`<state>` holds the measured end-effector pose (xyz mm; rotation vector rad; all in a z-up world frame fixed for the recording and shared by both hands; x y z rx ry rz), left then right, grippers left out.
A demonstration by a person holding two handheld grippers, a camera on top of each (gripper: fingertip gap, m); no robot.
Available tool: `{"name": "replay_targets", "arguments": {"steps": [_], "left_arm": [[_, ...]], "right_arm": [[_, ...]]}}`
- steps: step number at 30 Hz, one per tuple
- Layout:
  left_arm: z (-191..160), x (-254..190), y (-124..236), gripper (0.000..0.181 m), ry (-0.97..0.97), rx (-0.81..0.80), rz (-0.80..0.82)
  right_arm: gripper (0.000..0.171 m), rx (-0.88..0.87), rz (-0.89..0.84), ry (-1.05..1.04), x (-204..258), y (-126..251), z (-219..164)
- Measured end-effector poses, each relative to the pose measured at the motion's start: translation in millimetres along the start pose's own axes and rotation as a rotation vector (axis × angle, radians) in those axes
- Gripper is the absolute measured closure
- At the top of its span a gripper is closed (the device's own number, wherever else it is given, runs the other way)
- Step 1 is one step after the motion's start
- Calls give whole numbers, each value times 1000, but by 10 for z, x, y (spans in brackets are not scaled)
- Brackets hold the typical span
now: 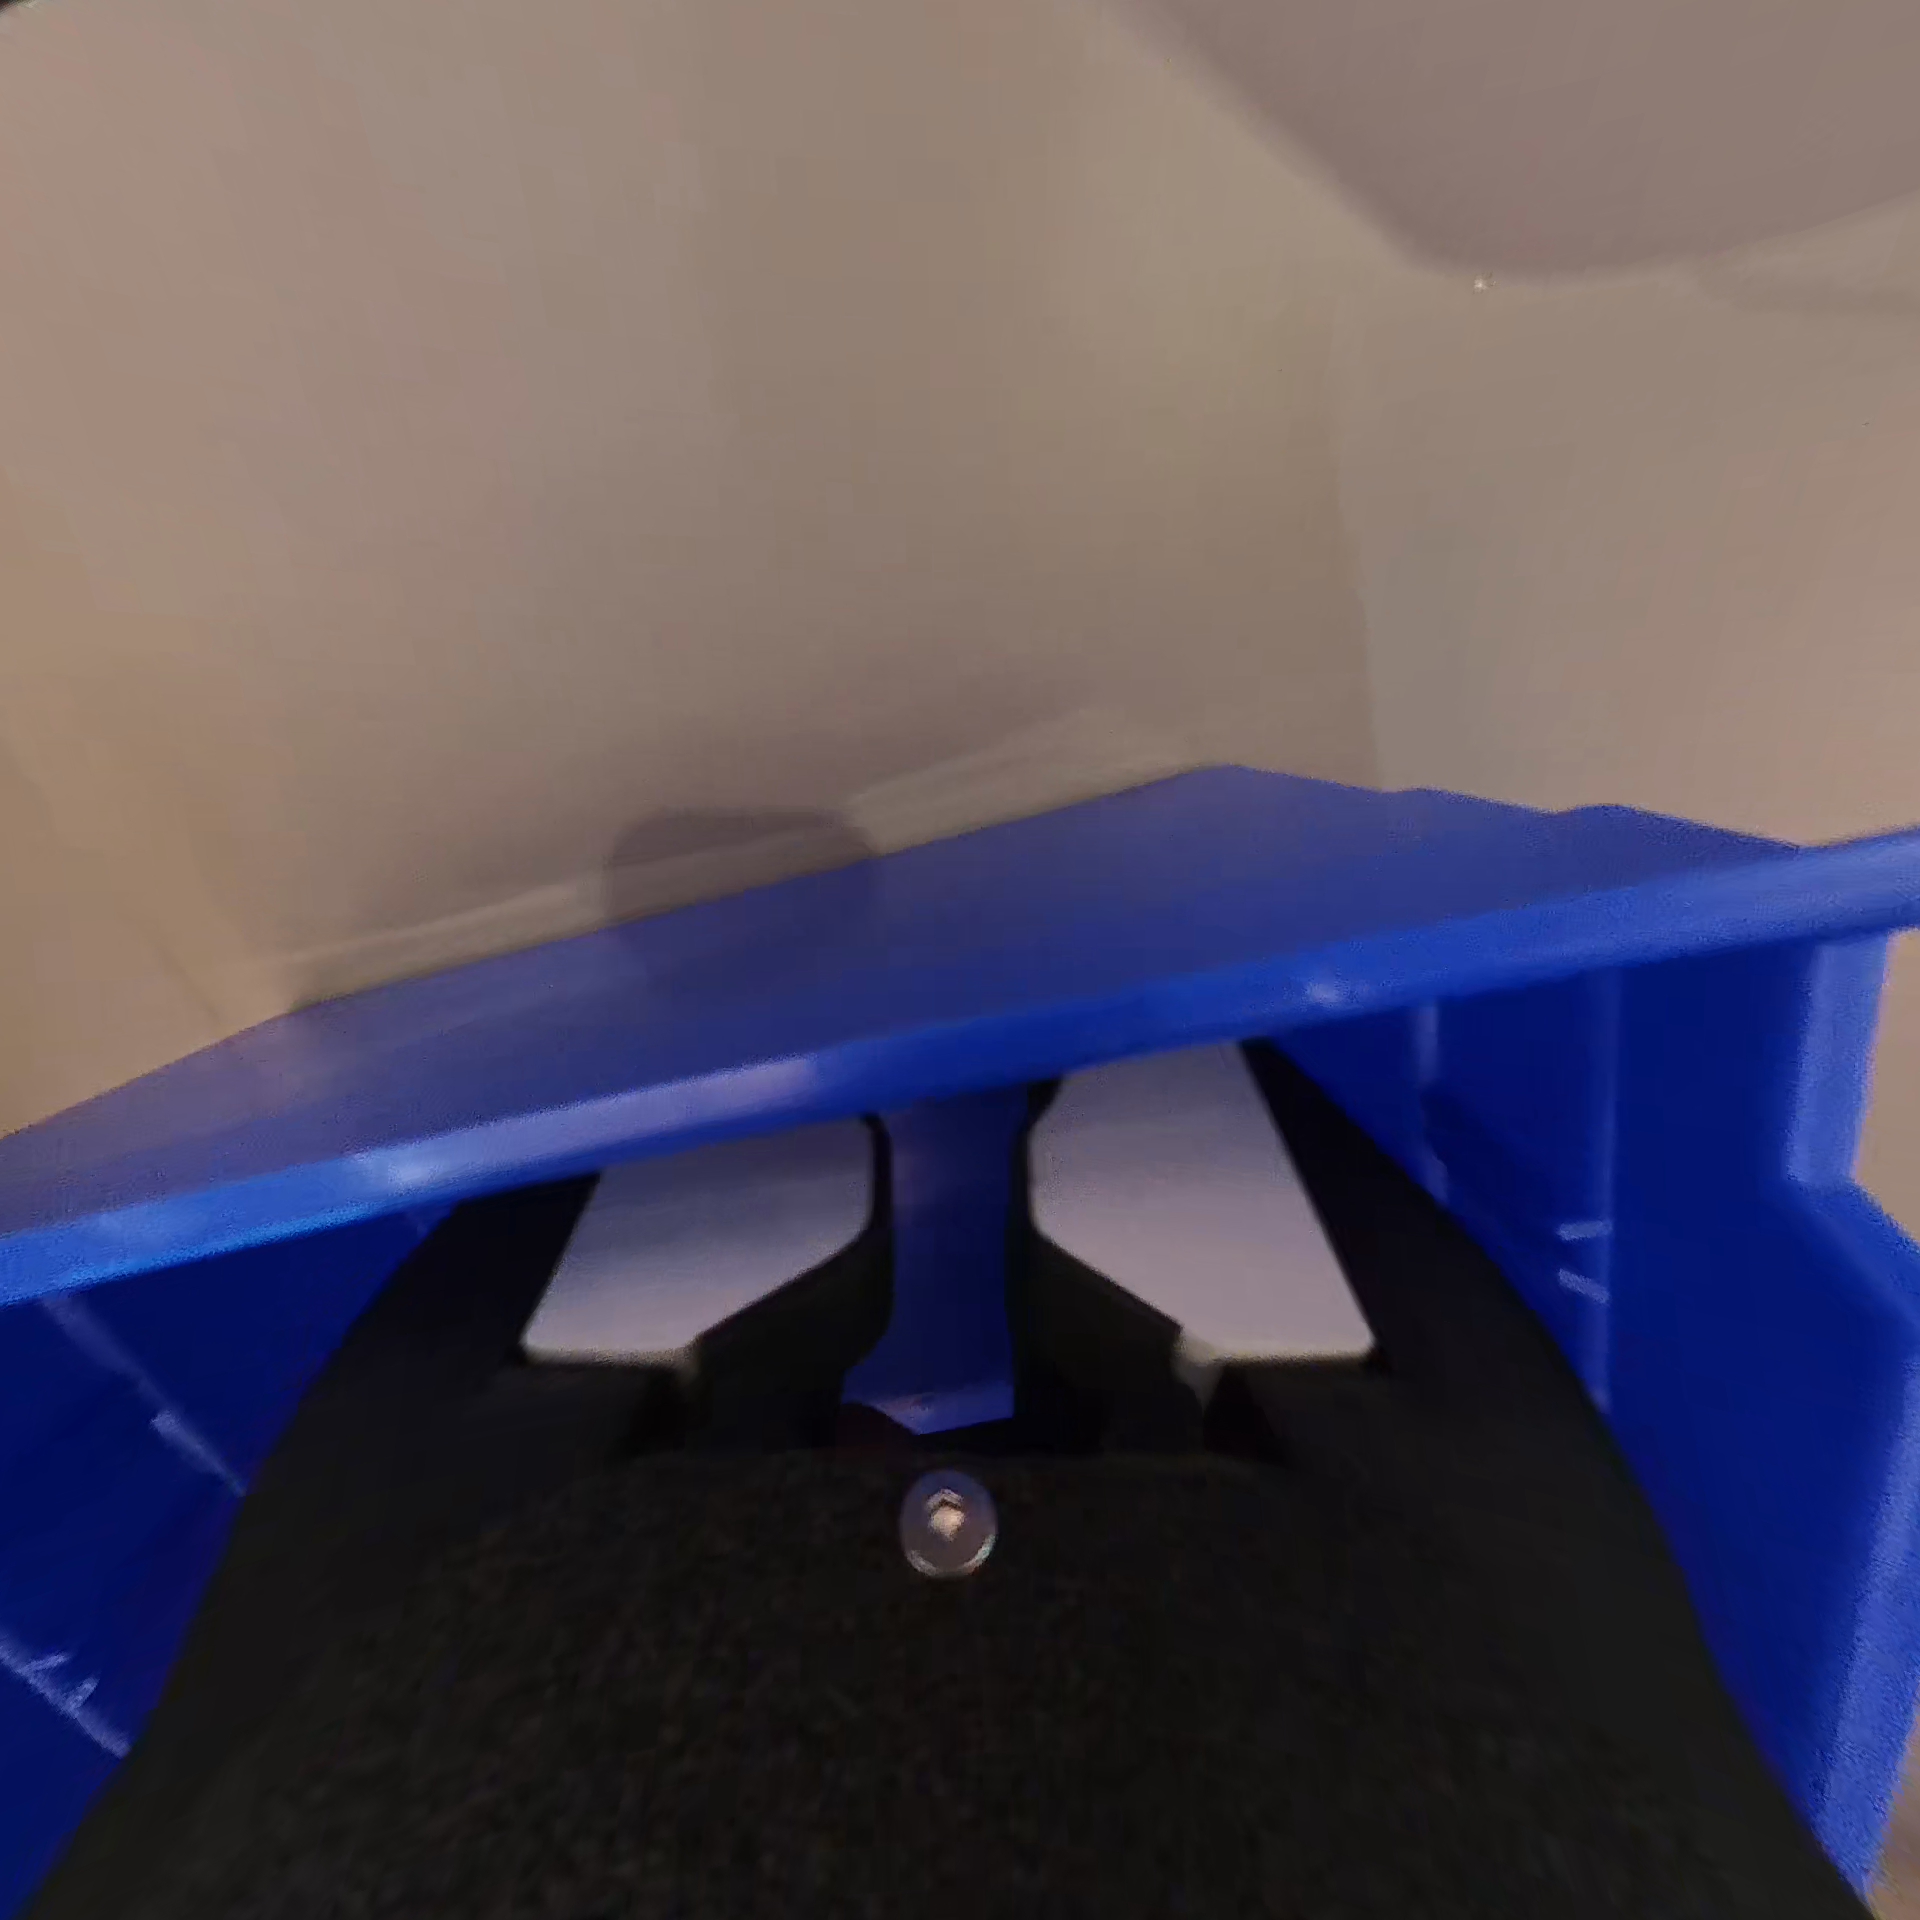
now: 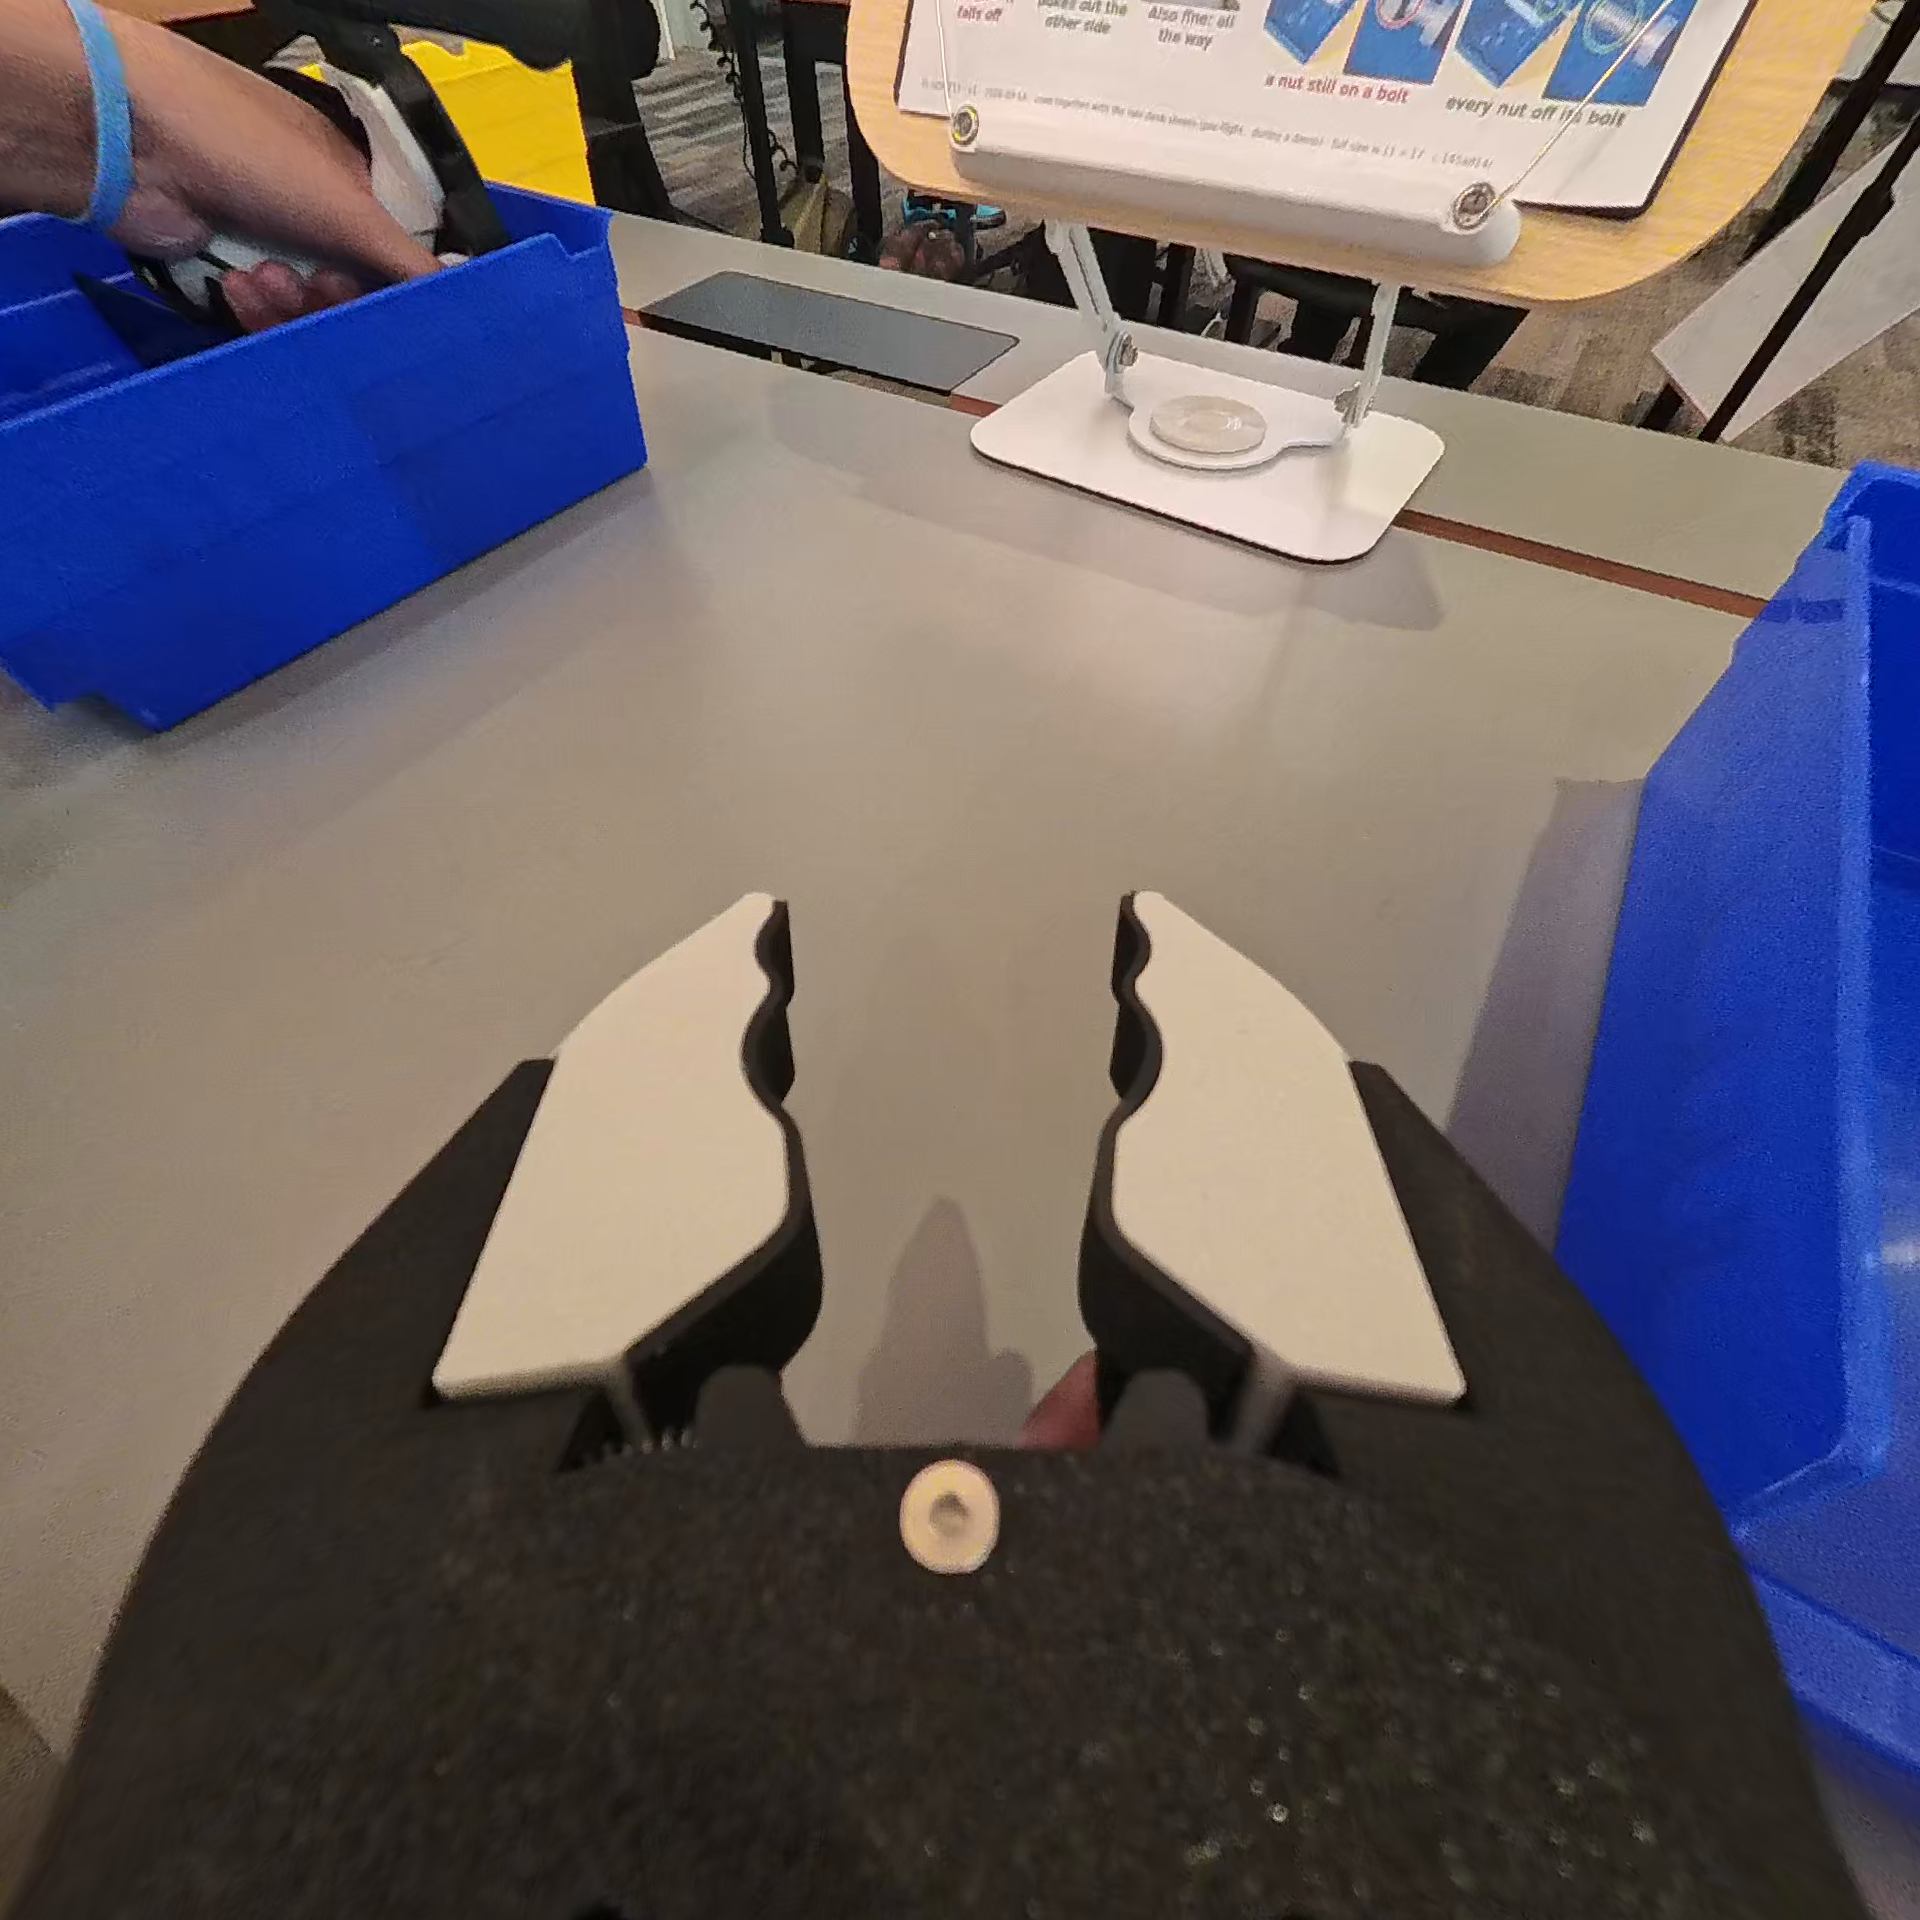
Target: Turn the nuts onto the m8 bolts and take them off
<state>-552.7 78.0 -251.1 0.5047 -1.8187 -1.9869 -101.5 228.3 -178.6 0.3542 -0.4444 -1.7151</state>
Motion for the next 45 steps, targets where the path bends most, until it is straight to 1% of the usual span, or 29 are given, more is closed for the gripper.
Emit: {"name": "replay_targets", "arguments": {"steps": [1, 7, 9, 11, 13, 16, 20, 24, 28, 33, 38, 40, 43, 45], "left_arm": [[3, 13, -3, 166, -2, -1, 3], [0, 4, 23, 165, -21, -20, 28], [13, -9, 119, 165, -30, -68, 33], [-3, -67, 295, 166, -45, -134, 17], [-54, -134, 550, 166, -84, -237, 8], [-246, -330, 1018, 166, -164, -469, -9], [-726, -685, 1534, 166, -233, -828, 43], [-1275, -1078, 1744, 166, -223, -1070, 83], [-1696, -1394, 1718, 166, -195, -1194, 130], [-2005, -1568, 1496, 166, -92, -1250, 80], [-2102, -1590, 1335, 166, -40, -1227, 22], [-2103, -1584, 1284, 166, -49, -1219, 41], [-2084, -1619, 1259, 166, -72, -1195, 18], [-2051, -1678, 1248, 166, -121, -1155, 6]], "right_arm": [[112, -1, 0, -1, -2, 1, 0], [115, 0, 10, -5, 12, 7, 4], [116, -7, 12, -3, 20, 18, 27], [117, -12, 13, 4, 29, 31, 56], [117, -15, 12, 18, 32, 40, 83], [117, -31, 10, 38, 20, 46, 131], [116, -89, 9, 73, 31, 59, 242], [116, -138, -7, 112, 58, 78, 330], [116, -120, -32, 132, 89, 83, 309], [117, -138, -32, 102, 115, 143, 291], [117, -139, -57, 110, 120, 179, 297], [117, -135, -61, 111, 119, 181, 300], [117, -133, -71, 116, 116, 187, 299], [117, -136, -72, 111, 115, 200, 298]]}}
Point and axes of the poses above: each gripper's, where its closed fingertips meet, y back along the fingers, z out of its top, x = y × z across the jaws, the point moved 4 cm from there along y, back along the fingers, and after that the axes turned 6 degrees about x, right-handed, at the moved point
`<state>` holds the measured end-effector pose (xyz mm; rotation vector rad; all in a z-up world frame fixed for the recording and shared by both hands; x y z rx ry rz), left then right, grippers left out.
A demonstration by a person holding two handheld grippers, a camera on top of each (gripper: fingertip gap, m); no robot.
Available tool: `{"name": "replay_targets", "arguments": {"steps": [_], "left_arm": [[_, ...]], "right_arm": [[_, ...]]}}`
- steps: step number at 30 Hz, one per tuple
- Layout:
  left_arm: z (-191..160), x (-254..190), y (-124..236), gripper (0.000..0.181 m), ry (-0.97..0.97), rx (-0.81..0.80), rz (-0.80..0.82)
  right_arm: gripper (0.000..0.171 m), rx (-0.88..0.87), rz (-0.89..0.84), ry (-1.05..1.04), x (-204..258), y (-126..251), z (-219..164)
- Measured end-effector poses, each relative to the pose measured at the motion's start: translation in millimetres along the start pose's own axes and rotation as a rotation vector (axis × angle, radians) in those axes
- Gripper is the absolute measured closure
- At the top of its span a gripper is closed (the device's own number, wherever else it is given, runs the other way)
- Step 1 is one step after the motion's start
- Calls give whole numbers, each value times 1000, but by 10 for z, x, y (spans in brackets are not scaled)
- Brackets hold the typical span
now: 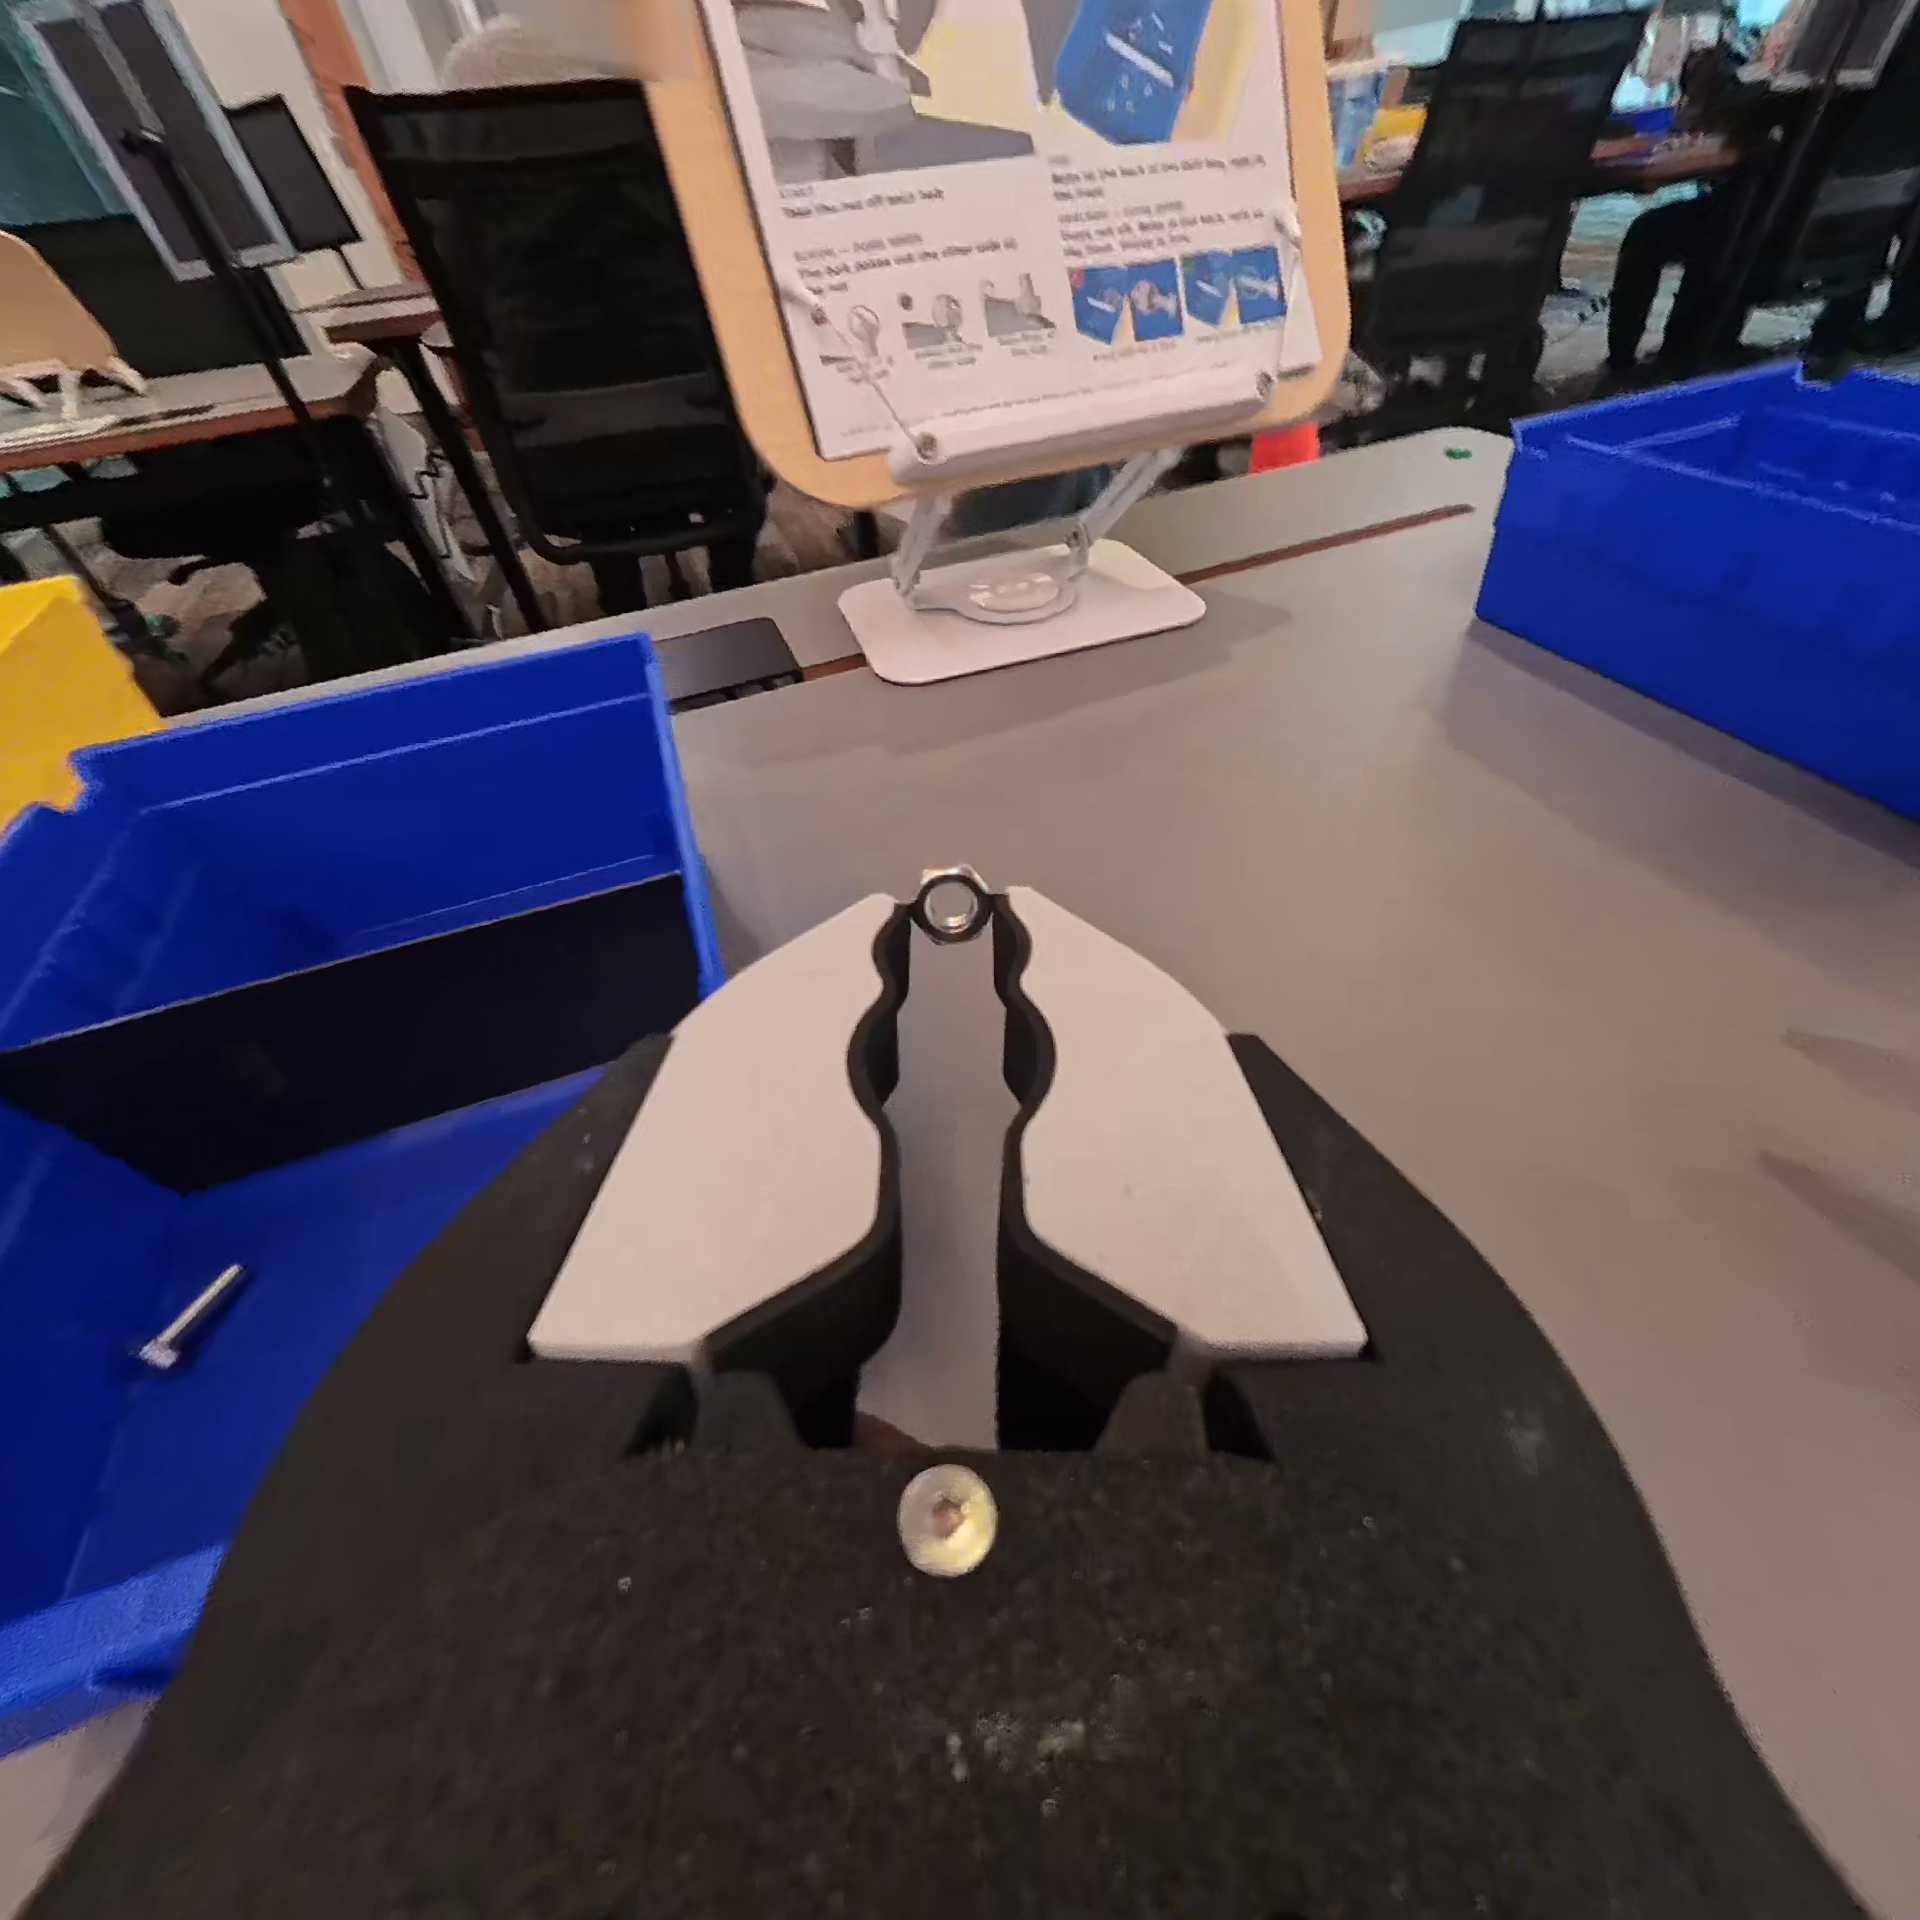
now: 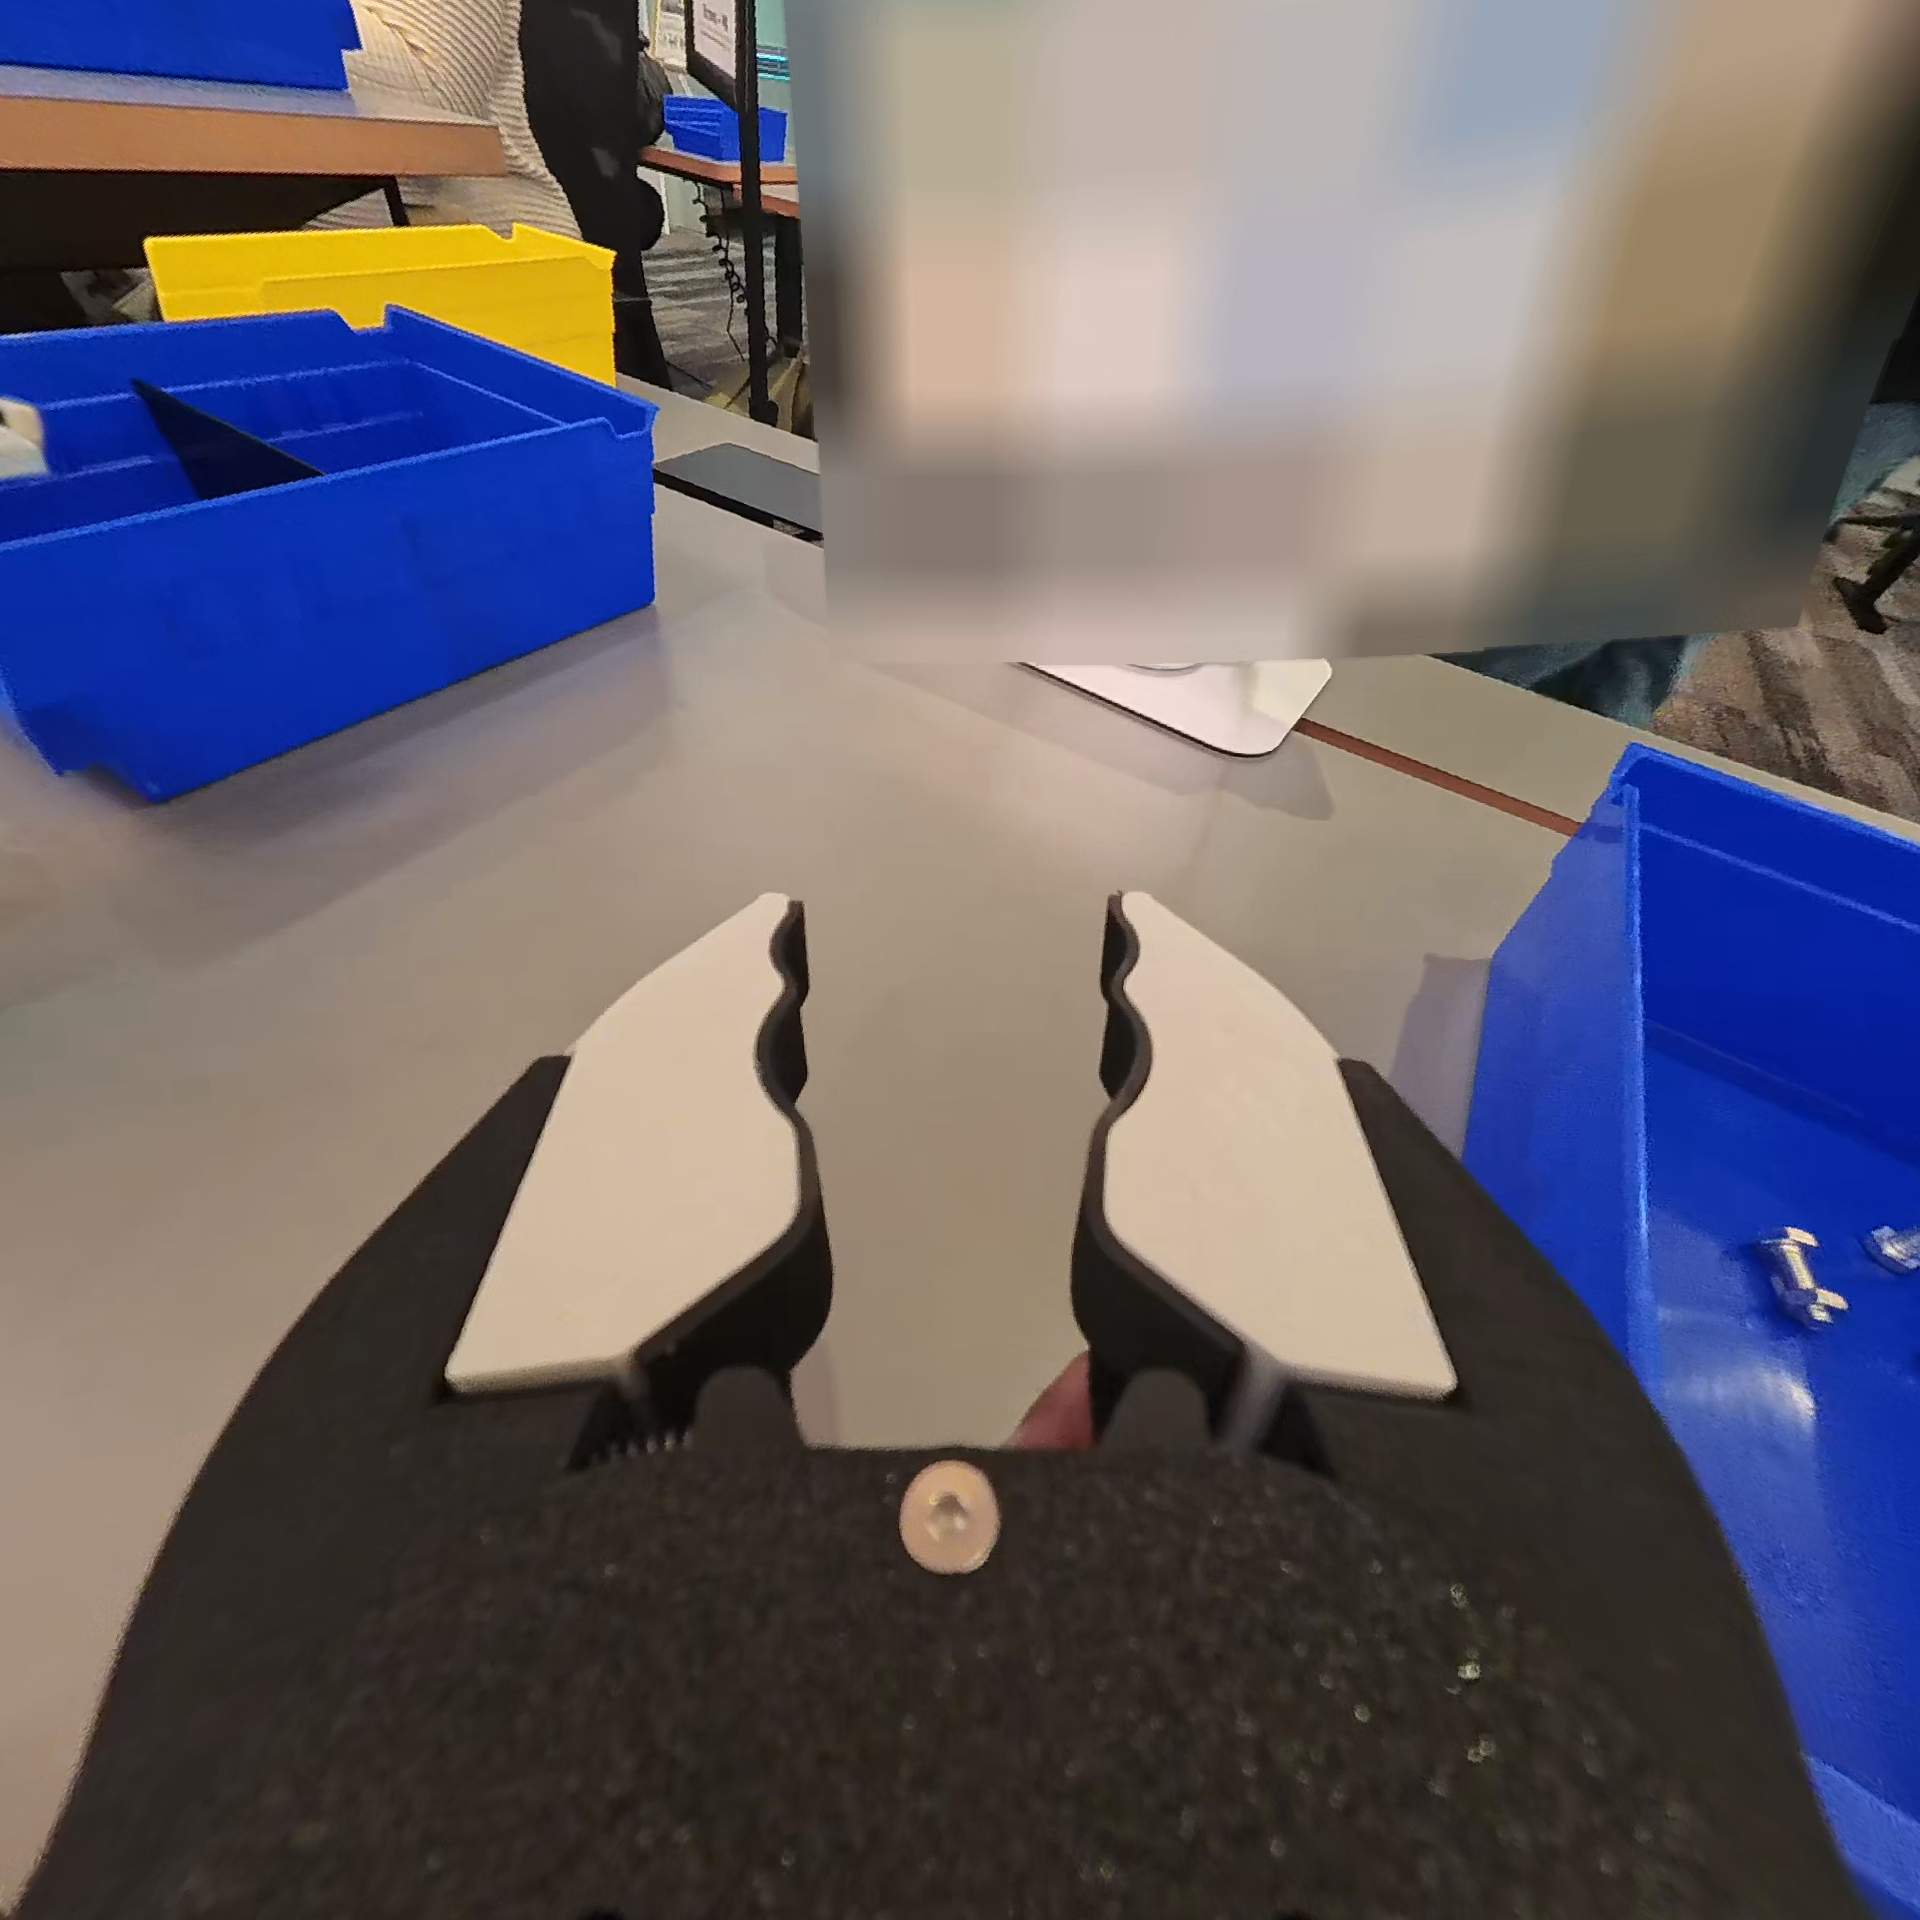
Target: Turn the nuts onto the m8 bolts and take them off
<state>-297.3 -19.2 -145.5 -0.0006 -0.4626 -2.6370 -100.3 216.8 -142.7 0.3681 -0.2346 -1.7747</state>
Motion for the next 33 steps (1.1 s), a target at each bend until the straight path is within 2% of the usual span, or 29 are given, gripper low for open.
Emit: {"name": "replay_targets", "arguments": {"steps": [4, 9, 13, 18, 20, 28, 33], "left_arm": [[102, -219, -249, 166, -107, 127, -136], [120, -607, -787, 166, -250, 327, -370], [20, -870, -1225, 166, -410, 532, -511], [-126, -1157, -1607, 166, -562, 687, -662], [-217, -1271, -1696, 166, -592, 727, -718], [-432, -1391, -1849, 166, -697, 849, -755], [-446, -1412, -1890, 166, -694, 850, -777]], "right_arm": [[118, -2, -6, -13, -29, 22, -7], [118, -7, -1, -28, -61, 52, -15], [119, -10, 1, -17, -73, 87, -7], [119, 1, 14, -21, -90, 85, -39], [120, 0, 17, -25, -93, 87, -49], [120, 18, 31, -36, -106, 75, -119], [120, 19, 32, -36, -108, 88, -129]]}}
Point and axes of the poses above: each gripper's, where its closed fingertips meet, y back along the fingers, z out of its top, x = y × z across the jaws, the point moved 4 cm from there along y, back along the fingers, and after that the axes turned 6 degrees about x, right-handed, at the moved point
